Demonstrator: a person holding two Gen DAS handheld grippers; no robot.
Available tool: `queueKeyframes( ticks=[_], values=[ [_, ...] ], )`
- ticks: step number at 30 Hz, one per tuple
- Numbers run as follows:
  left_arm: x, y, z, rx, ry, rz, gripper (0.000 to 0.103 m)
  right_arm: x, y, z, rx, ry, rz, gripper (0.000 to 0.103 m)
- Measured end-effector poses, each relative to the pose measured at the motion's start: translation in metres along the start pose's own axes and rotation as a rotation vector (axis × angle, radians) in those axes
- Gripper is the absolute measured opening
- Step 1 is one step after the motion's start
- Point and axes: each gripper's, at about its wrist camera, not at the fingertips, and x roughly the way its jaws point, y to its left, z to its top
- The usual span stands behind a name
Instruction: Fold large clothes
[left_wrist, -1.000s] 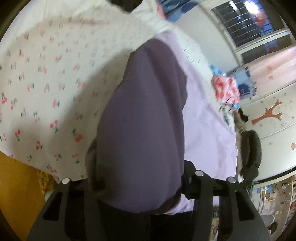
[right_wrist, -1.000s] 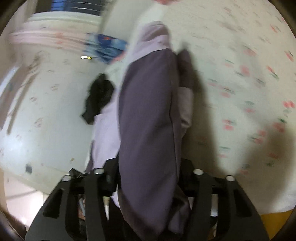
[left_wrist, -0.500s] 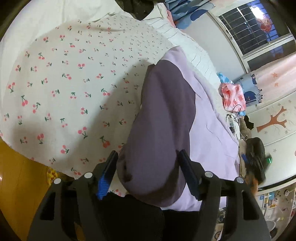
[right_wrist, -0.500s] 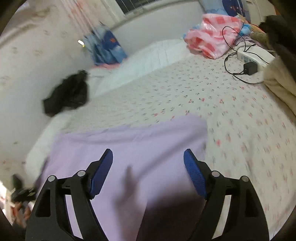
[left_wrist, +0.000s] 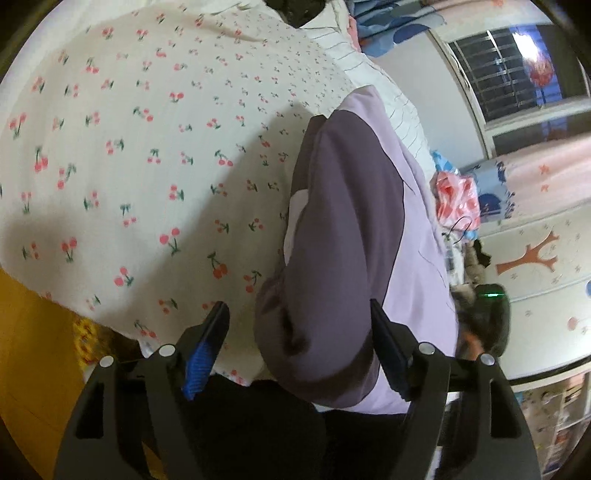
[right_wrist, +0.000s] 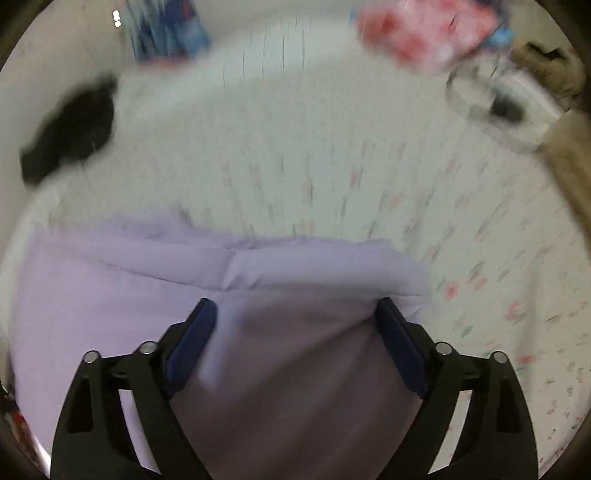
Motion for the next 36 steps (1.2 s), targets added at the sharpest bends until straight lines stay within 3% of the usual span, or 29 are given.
queueKeyframes(
  ticks=[2, 4, 7, 9, 13, 17, 23, 28, 30, 32, 35, 36],
  values=[
    [-0.006, -0.002, -0.003, -0.008, 0.003, -0.014, 0.072, -0.022, -0.007, -0.002, 0.06, -0.053, 0.035, 0.086],
    [-0.009, -0.001, -0.006, -0.019, 0.015, -0.033, 0.073, -0.056, -0.011, -0.013, 0.117, -0.111, 0.135, 0.086],
    [-0.009, 0.006, -0.011, -0.061, 0.024, -0.048, 0.075, -0.108, -0.014, -0.051, 0.11, -0.165, 0.172, 0.086],
    [-0.007, 0.01, -0.013, -0.082, 0.024, -0.057, 0.079, -0.13, -0.028, -0.08, 0.151, -0.157, 0.195, 0.091],
    [0.002, 0.008, -0.017, -0.078, 0.04, -0.063, 0.083, -0.147, -0.083, -0.157, 0.368, -0.075, 0.309, 0.092],
    [0.014, 0.001, -0.017, -0.065, 0.05, -0.07, 0.088, -0.127, -0.119, -0.207, 0.572, -0.001, 0.521, 0.092],
    [0.039, -0.01, -0.016, -0.076, 0.078, -0.102, 0.088, -0.086, -0.116, -0.215, 0.658, 0.05, 0.709, 0.09],
    [0.046, -0.017, -0.011, -0.075, 0.055, -0.103, 0.086, -0.089, -0.121, -0.215, 0.683, -0.002, 0.755, 0.056],
    [0.04, -0.026, -0.011, -0.042, 0.033, -0.106, 0.072, -0.103, -0.122, -0.217, 0.673, -0.015, 0.779, 0.047],
    [0.028, -0.041, -0.013, 0.03, 0.007, -0.118, 0.054, -0.116, -0.117, -0.211, 0.637, -0.044, 0.79, 0.045],
    [0.021, -0.046, -0.012, 0.06, -0.001, -0.131, 0.052, -0.12, -0.116, -0.206, 0.607, -0.076, 0.77, 0.045],
    [0.025, -0.043, -0.012, 0.057, 0.005, -0.12, 0.052, -0.113, -0.121, -0.209, 0.619, -0.069, 0.761, 0.052]
  ],
)
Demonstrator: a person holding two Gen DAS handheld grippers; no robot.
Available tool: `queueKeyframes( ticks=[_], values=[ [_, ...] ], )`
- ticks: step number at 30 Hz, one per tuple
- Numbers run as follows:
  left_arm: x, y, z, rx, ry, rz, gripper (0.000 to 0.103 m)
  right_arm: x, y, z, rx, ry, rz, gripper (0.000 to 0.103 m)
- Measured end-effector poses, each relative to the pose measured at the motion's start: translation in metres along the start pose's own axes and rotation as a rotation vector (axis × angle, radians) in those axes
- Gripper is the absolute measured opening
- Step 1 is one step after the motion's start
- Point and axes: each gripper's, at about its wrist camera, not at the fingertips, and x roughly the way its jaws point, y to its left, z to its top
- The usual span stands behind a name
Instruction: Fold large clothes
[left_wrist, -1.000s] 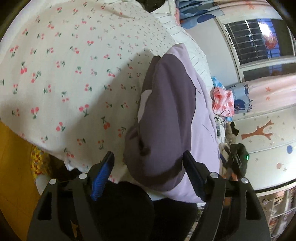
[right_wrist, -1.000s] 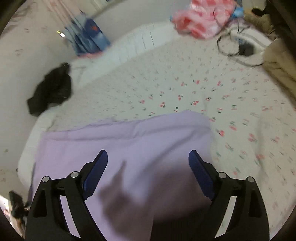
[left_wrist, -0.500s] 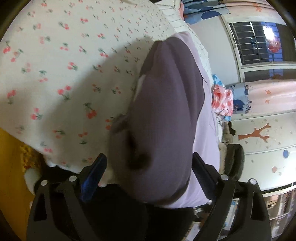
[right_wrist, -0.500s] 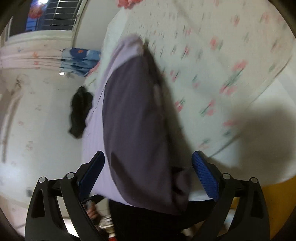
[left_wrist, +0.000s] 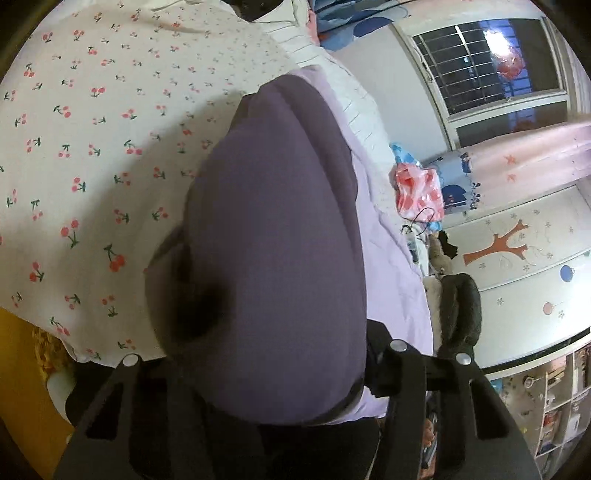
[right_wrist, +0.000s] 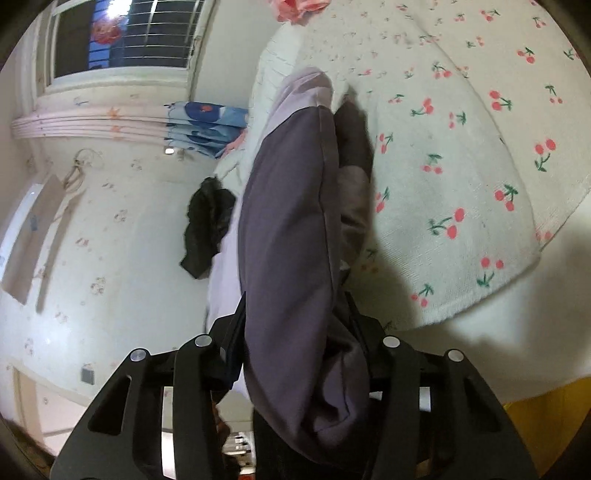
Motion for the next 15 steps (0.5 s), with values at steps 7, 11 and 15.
queueKeyframes(
  ticks=[7, 11, 15],
  values=[
    [0.018, 0.039, -0.001, -0.148, 0.049, 0.007, 0.086, 0.003, -0.04, -0.016, 0.137, 0.06, 0.044, 0.058],
    [0.024, 0.032, 0.004, -0.176, 0.06, 0.007, 0.087, 0.003, -0.022, -0.011, 0.152, 0.116, -0.015, 0.063],
    [0.025, 0.021, 0.007, -0.154, 0.065, 0.02, 0.087, -0.005, -0.002, -0.019, 0.107, 0.194, -0.062, 0.078]
  ],
)
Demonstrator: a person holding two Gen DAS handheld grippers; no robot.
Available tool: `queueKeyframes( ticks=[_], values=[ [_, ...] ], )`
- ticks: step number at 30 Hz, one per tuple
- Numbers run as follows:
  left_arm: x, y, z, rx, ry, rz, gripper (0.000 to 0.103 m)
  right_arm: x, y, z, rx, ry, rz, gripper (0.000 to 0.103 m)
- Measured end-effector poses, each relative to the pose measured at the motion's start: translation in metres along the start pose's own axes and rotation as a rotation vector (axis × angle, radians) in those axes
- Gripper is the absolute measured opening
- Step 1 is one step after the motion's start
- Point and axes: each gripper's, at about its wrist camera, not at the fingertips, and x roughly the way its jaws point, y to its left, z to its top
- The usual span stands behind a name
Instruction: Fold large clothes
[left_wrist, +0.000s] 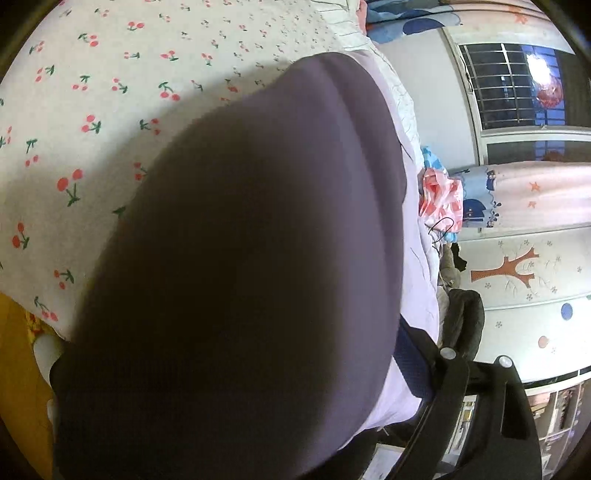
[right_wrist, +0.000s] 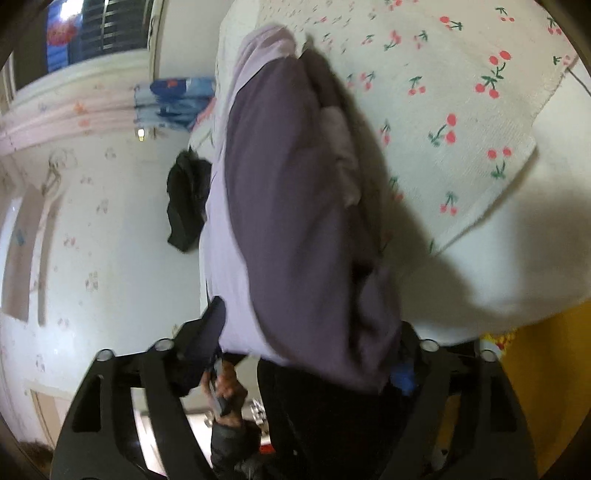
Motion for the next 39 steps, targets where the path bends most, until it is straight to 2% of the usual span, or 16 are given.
queueKeyframes(
  ticks=[4, 7, 9, 11, 14, 18, 20, 22, 23, 25, 29, 31, 34, 35, 37, 39],
  values=[
    [0.003, 0.0, 0.002, -0.009, 0.003, 0.003, 0.09, -0.007, -0.002, -0.001, 0.017, -0.027, 0.072, 0.086],
    [0.007, -0.003, 0.0, -0.017, -0.007, 0.008, 0.091, 0.008, -0.003, 0.013, 0.005, -0.052, 0.055, 0.084],
    [0.0, -0.009, 0.004, -0.005, -0.016, -0.023, 0.081, 0.007, 0.016, 0.012, -0.056, -0.095, 0.045, 0.06],
    [-0.008, -0.023, 0.008, 0.029, -0.045, -0.032, 0.063, -0.007, 0.05, 0.008, -0.18, -0.146, 0.07, 0.035],
    [-0.017, -0.028, 0.013, 0.032, -0.059, -0.079, 0.06, -0.015, 0.07, 0.007, -0.25, -0.171, 0.064, 0.033],
    [-0.001, -0.016, 0.008, 0.005, -0.026, -0.05, 0.067, -0.006, 0.036, 0.012, -0.173, -0.142, 0.027, 0.037],
    [0.01, -0.007, 0.008, -0.034, -0.005, -0.017, 0.089, -0.001, -0.004, 0.011, -0.072, -0.124, 0.046, 0.038],
    [0.013, -0.007, 0.009, -0.052, -0.011, -0.021, 0.086, -0.003, -0.017, 0.005, -0.059, -0.142, 0.047, 0.036],
    [0.009, -0.016, 0.009, -0.025, -0.033, -0.039, 0.072, -0.004, -0.014, 0.002, -0.077, -0.156, 0.034, 0.036],
    [0.001, -0.03, 0.01, 0.029, -0.055, -0.037, 0.067, -0.003, -0.008, -0.002, -0.101, -0.168, 0.003, 0.036],
    [0.008, -0.025, 0.015, 0.03, -0.035, -0.052, 0.063, -0.004, -0.003, -0.002, -0.09, -0.192, -0.07, 0.049],
    [0.008, -0.02, 0.015, 0.034, -0.031, -0.063, 0.063, -0.016, 0.017, -0.01, -0.161, -0.297, -0.233, 0.055],
    [0.012, -0.016, 0.02, -0.01, -0.003, -0.053, 0.077, -0.026, 0.069, -0.024, -0.348, -0.504, -0.479, 0.058],
    [0.012, -0.018, 0.022, -0.025, 0.006, -0.062, 0.077, -0.023, 0.09, -0.028, -0.435, -0.536, -0.478, 0.063],
    [0.007, -0.023, 0.024, -0.019, 0.003, -0.059, 0.077, -0.001, 0.123, -0.033, -0.568, -0.521, -0.486, 0.072],
    [-0.001, -0.031, 0.029, 0.004, -0.008, -0.079, 0.077, 0.039, 0.142, -0.033, -0.671, -0.427, -0.511, 0.074]
  ],
)
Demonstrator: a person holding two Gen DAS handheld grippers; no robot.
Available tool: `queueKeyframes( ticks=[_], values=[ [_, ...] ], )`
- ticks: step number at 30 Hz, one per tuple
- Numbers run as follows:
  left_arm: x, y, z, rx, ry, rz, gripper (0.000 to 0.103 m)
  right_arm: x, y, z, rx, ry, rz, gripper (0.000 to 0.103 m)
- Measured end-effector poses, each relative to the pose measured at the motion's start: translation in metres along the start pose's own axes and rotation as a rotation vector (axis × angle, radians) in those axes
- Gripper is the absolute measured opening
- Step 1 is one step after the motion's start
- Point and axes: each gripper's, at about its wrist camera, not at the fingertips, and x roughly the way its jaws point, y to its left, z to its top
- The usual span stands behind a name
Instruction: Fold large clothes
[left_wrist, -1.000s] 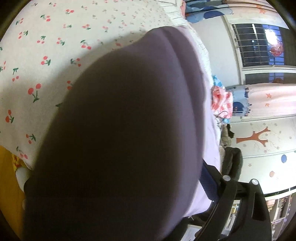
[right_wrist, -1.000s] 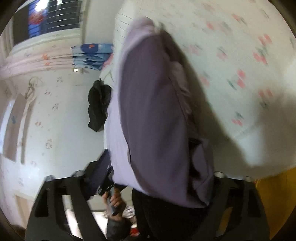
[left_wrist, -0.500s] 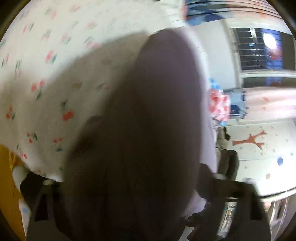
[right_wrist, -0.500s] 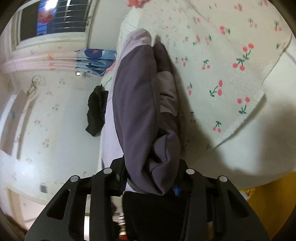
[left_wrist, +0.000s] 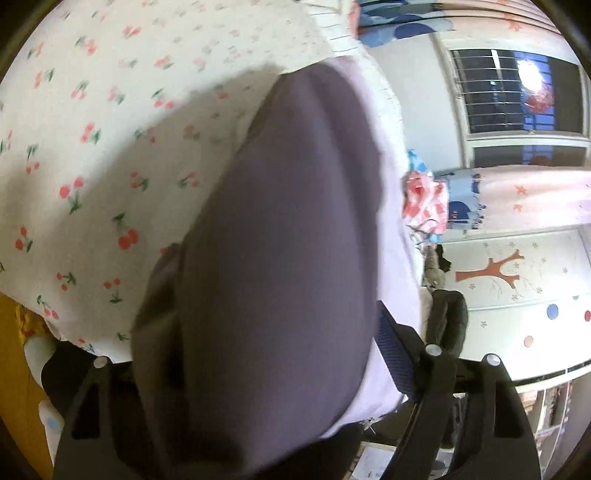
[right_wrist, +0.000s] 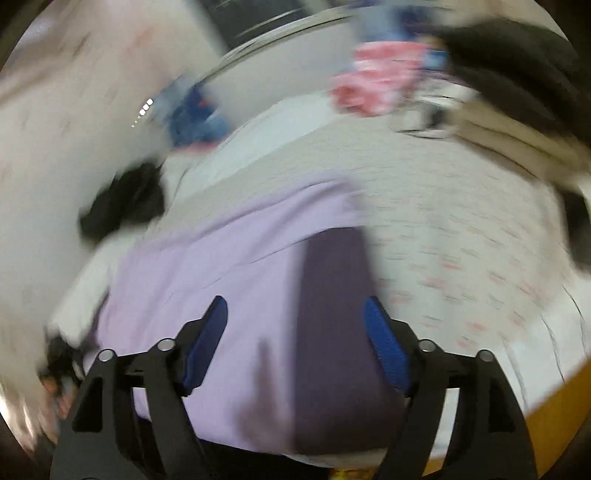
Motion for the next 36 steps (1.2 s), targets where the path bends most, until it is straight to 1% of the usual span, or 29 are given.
queueKeyframes(
  ticks=[1, 2, 3, 4, 6, 7, 8, 9, 10, 12, 13, 15, 17, 18, 19, 20, 21, 22, 24, 25, 26, 27, 28, 29, 30, 31, 33, 35, 36],
  values=[
    [0.0, -0.003, 0.001, 0.008, -0.001, 0.0, 0.077, 0.026, 0.015, -0.004, -0.053, 0.083, -0.003, 0.074],
    [0.004, -0.003, 0.003, 0.012, 0.002, 0.009, 0.077, 0.057, 0.025, -0.015, -0.119, 0.179, -0.067, 0.081],
    [0.008, -0.003, 0.004, 0.008, 0.008, 0.017, 0.077, 0.075, 0.032, -0.022, -0.182, 0.223, -0.117, 0.087],
    [0.011, -0.002, 0.006, -0.001, 0.019, 0.028, 0.078, 0.09, 0.038, -0.032, -0.252, 0.253, -0.159, 0.087],
    [0.02, 0.004, 0.007, -0.012, 0.021, 0.049, 0.083, 0.083, 0.045, -0.028, -0.246, 0.259, -0.174, 0.087],
    [0.024, 0.006, 0.007, -0.012, 0.016, 0.05, 0.085, 0.072, 0.051, -0.019, -0.224, 0.235, -0.162, 0.087],
    [0.027, 0.007, 0.008, -0.009, 0.01, 0.049, 0.087, 0.057, 0.064, -0.008, -0.231, 0.162, -0.107, 0.087],
    [0.029, 0.007, 0.01, -0.009, 0.004, 0.049, 0.089, 0.052, 0.07, -0.005, -0.251, 0.131, -0.085, 0.087],
    [0.031, 0.007, 0.01, -0.01, -0.003, 0.046, 0.09, 0.05, 0.087, 0.006, -0.291, 0.1, -0.067, 0.087],
    [0.027, 0.004, 0.008, -0.007, -0.029, 0.04, 0.09, 0.068, 0.117, 0.029, -0.32, 0.085, -0.027, 0.087],
    [0.027, 0.003, 0.007, -0.001, -0.037, 0.041, 0.09, 0.08, 0.127, 0.037, -0.326, 0.085, -0.022, 0.087],
    [0.022, -0.002, 0.009, 0.015, -0.049, 0.046, 0.09, 0.125, 0.146, 0.057, -0.336, 0.093, -0.035, 0.087],
    [0.023, -0.004, 0.011, 0.024, -0.053, 0.045, 0.09, 0.18, 0.154, 0.077, -0.303, 0.123, -0.044, 0.087],
    [0.021, -0.001, 0.013, 0.029, -0.055, 0.043, 0.089, 0.211, 0.156, 0.082, -0.283, 0.14, -0.076, 0.087],
    [0.02, 0.0, 0.014, 0.04, -0.06, 0.036, 0.085, 0.243, 0.147, 0.083, -0.276, 0.186, -0.12, 0.087],
    [0.022, 0.001, 0.017, 0.05, -0.063, 0.026, 0.08, 0.272, 0.142, 0.081, -0.278, 0.262, -0.159, 0.09],
    [0.015, 0.006, 0.007, 0.062, -0.061, 0.0, 0.079, 0.297, 0.141, 0.073, -0.29, 0.353, -0.175, 0.091],
    [0.009, 0.009, 0.0, 0.072, -0.062, 0.003, 0.077, 0.303, 0.143, 0.074, -0.308, 0.368, -0.194, 0.091],
    [0.012, 0.007, 0.002, 0.084, -0.059, 0.018, 0.077, 0.295, 0.149, 0.082, -0.325, 0.352, -0.201, 0.091],
    [0.013, 0.008, 0.003, 0.077, -0.054, 0.012, 0.077, 0.281, 0.155, 0.09, -0.315, 0.283, -0.161, 0.091],
    [0.014, 0.01, 0.004, 0.065, -0.047, 0.004, 0.077, 0.272, 0.159, 0.094, -0.323, 0.231, -0.15, 0.091],
    [0.015, 0.011, 0.005, 0.057, -0.042, 0.0, 0.078, 0.267, 0.165, 0.099, -0.344, 0.185, -0.17, 0.091],
    [0.015, 0.013, 0.006, 0.043, -0.04, -0.008, 0.078, 0.268, 0.167, 0.103, -0.351, 0.173, -0.184, 0.091],
    [0.016, 0.014, 0.006, 0.036, -0.04, -0.011, 0.079, 0.277, 0.167, 0.107, -0.348, 0.181, -0.201, 0.091],
    [0.017, 0.014, 0.007, 0.031, -0.043, -0.01, 0.08, 0.29, 0.164, 0.11, -0.339, 0.21, -0.225, 0.091],
    [0.016, 0.015, 0.006, 0.032, -0.043, -0.012, 0.081, 0.313, 0.161, 0.109, -0.346, 0.264, -0.26, 0.095],
    [0.013, 0.017, 0.004, 0.036, -0.046, -0.023, 0.081, 0.342, 0.154, 0.099, -0.356, 0.366, -0.273, 0.097],
    [0.008, 0.013, 0.001, 0.027, -0.045, -0.015, 0.081, 0.344, 0.161, 0.104, -0.36, 0.383, -0.292, 0.097],
    [0.009, 0.013, 0.001, 0.024, -0.042, -0.011, 0.081, 0.335, 0.166, 0.106, -0.359, 0.368, -0.283, 0.096]
  ],
)
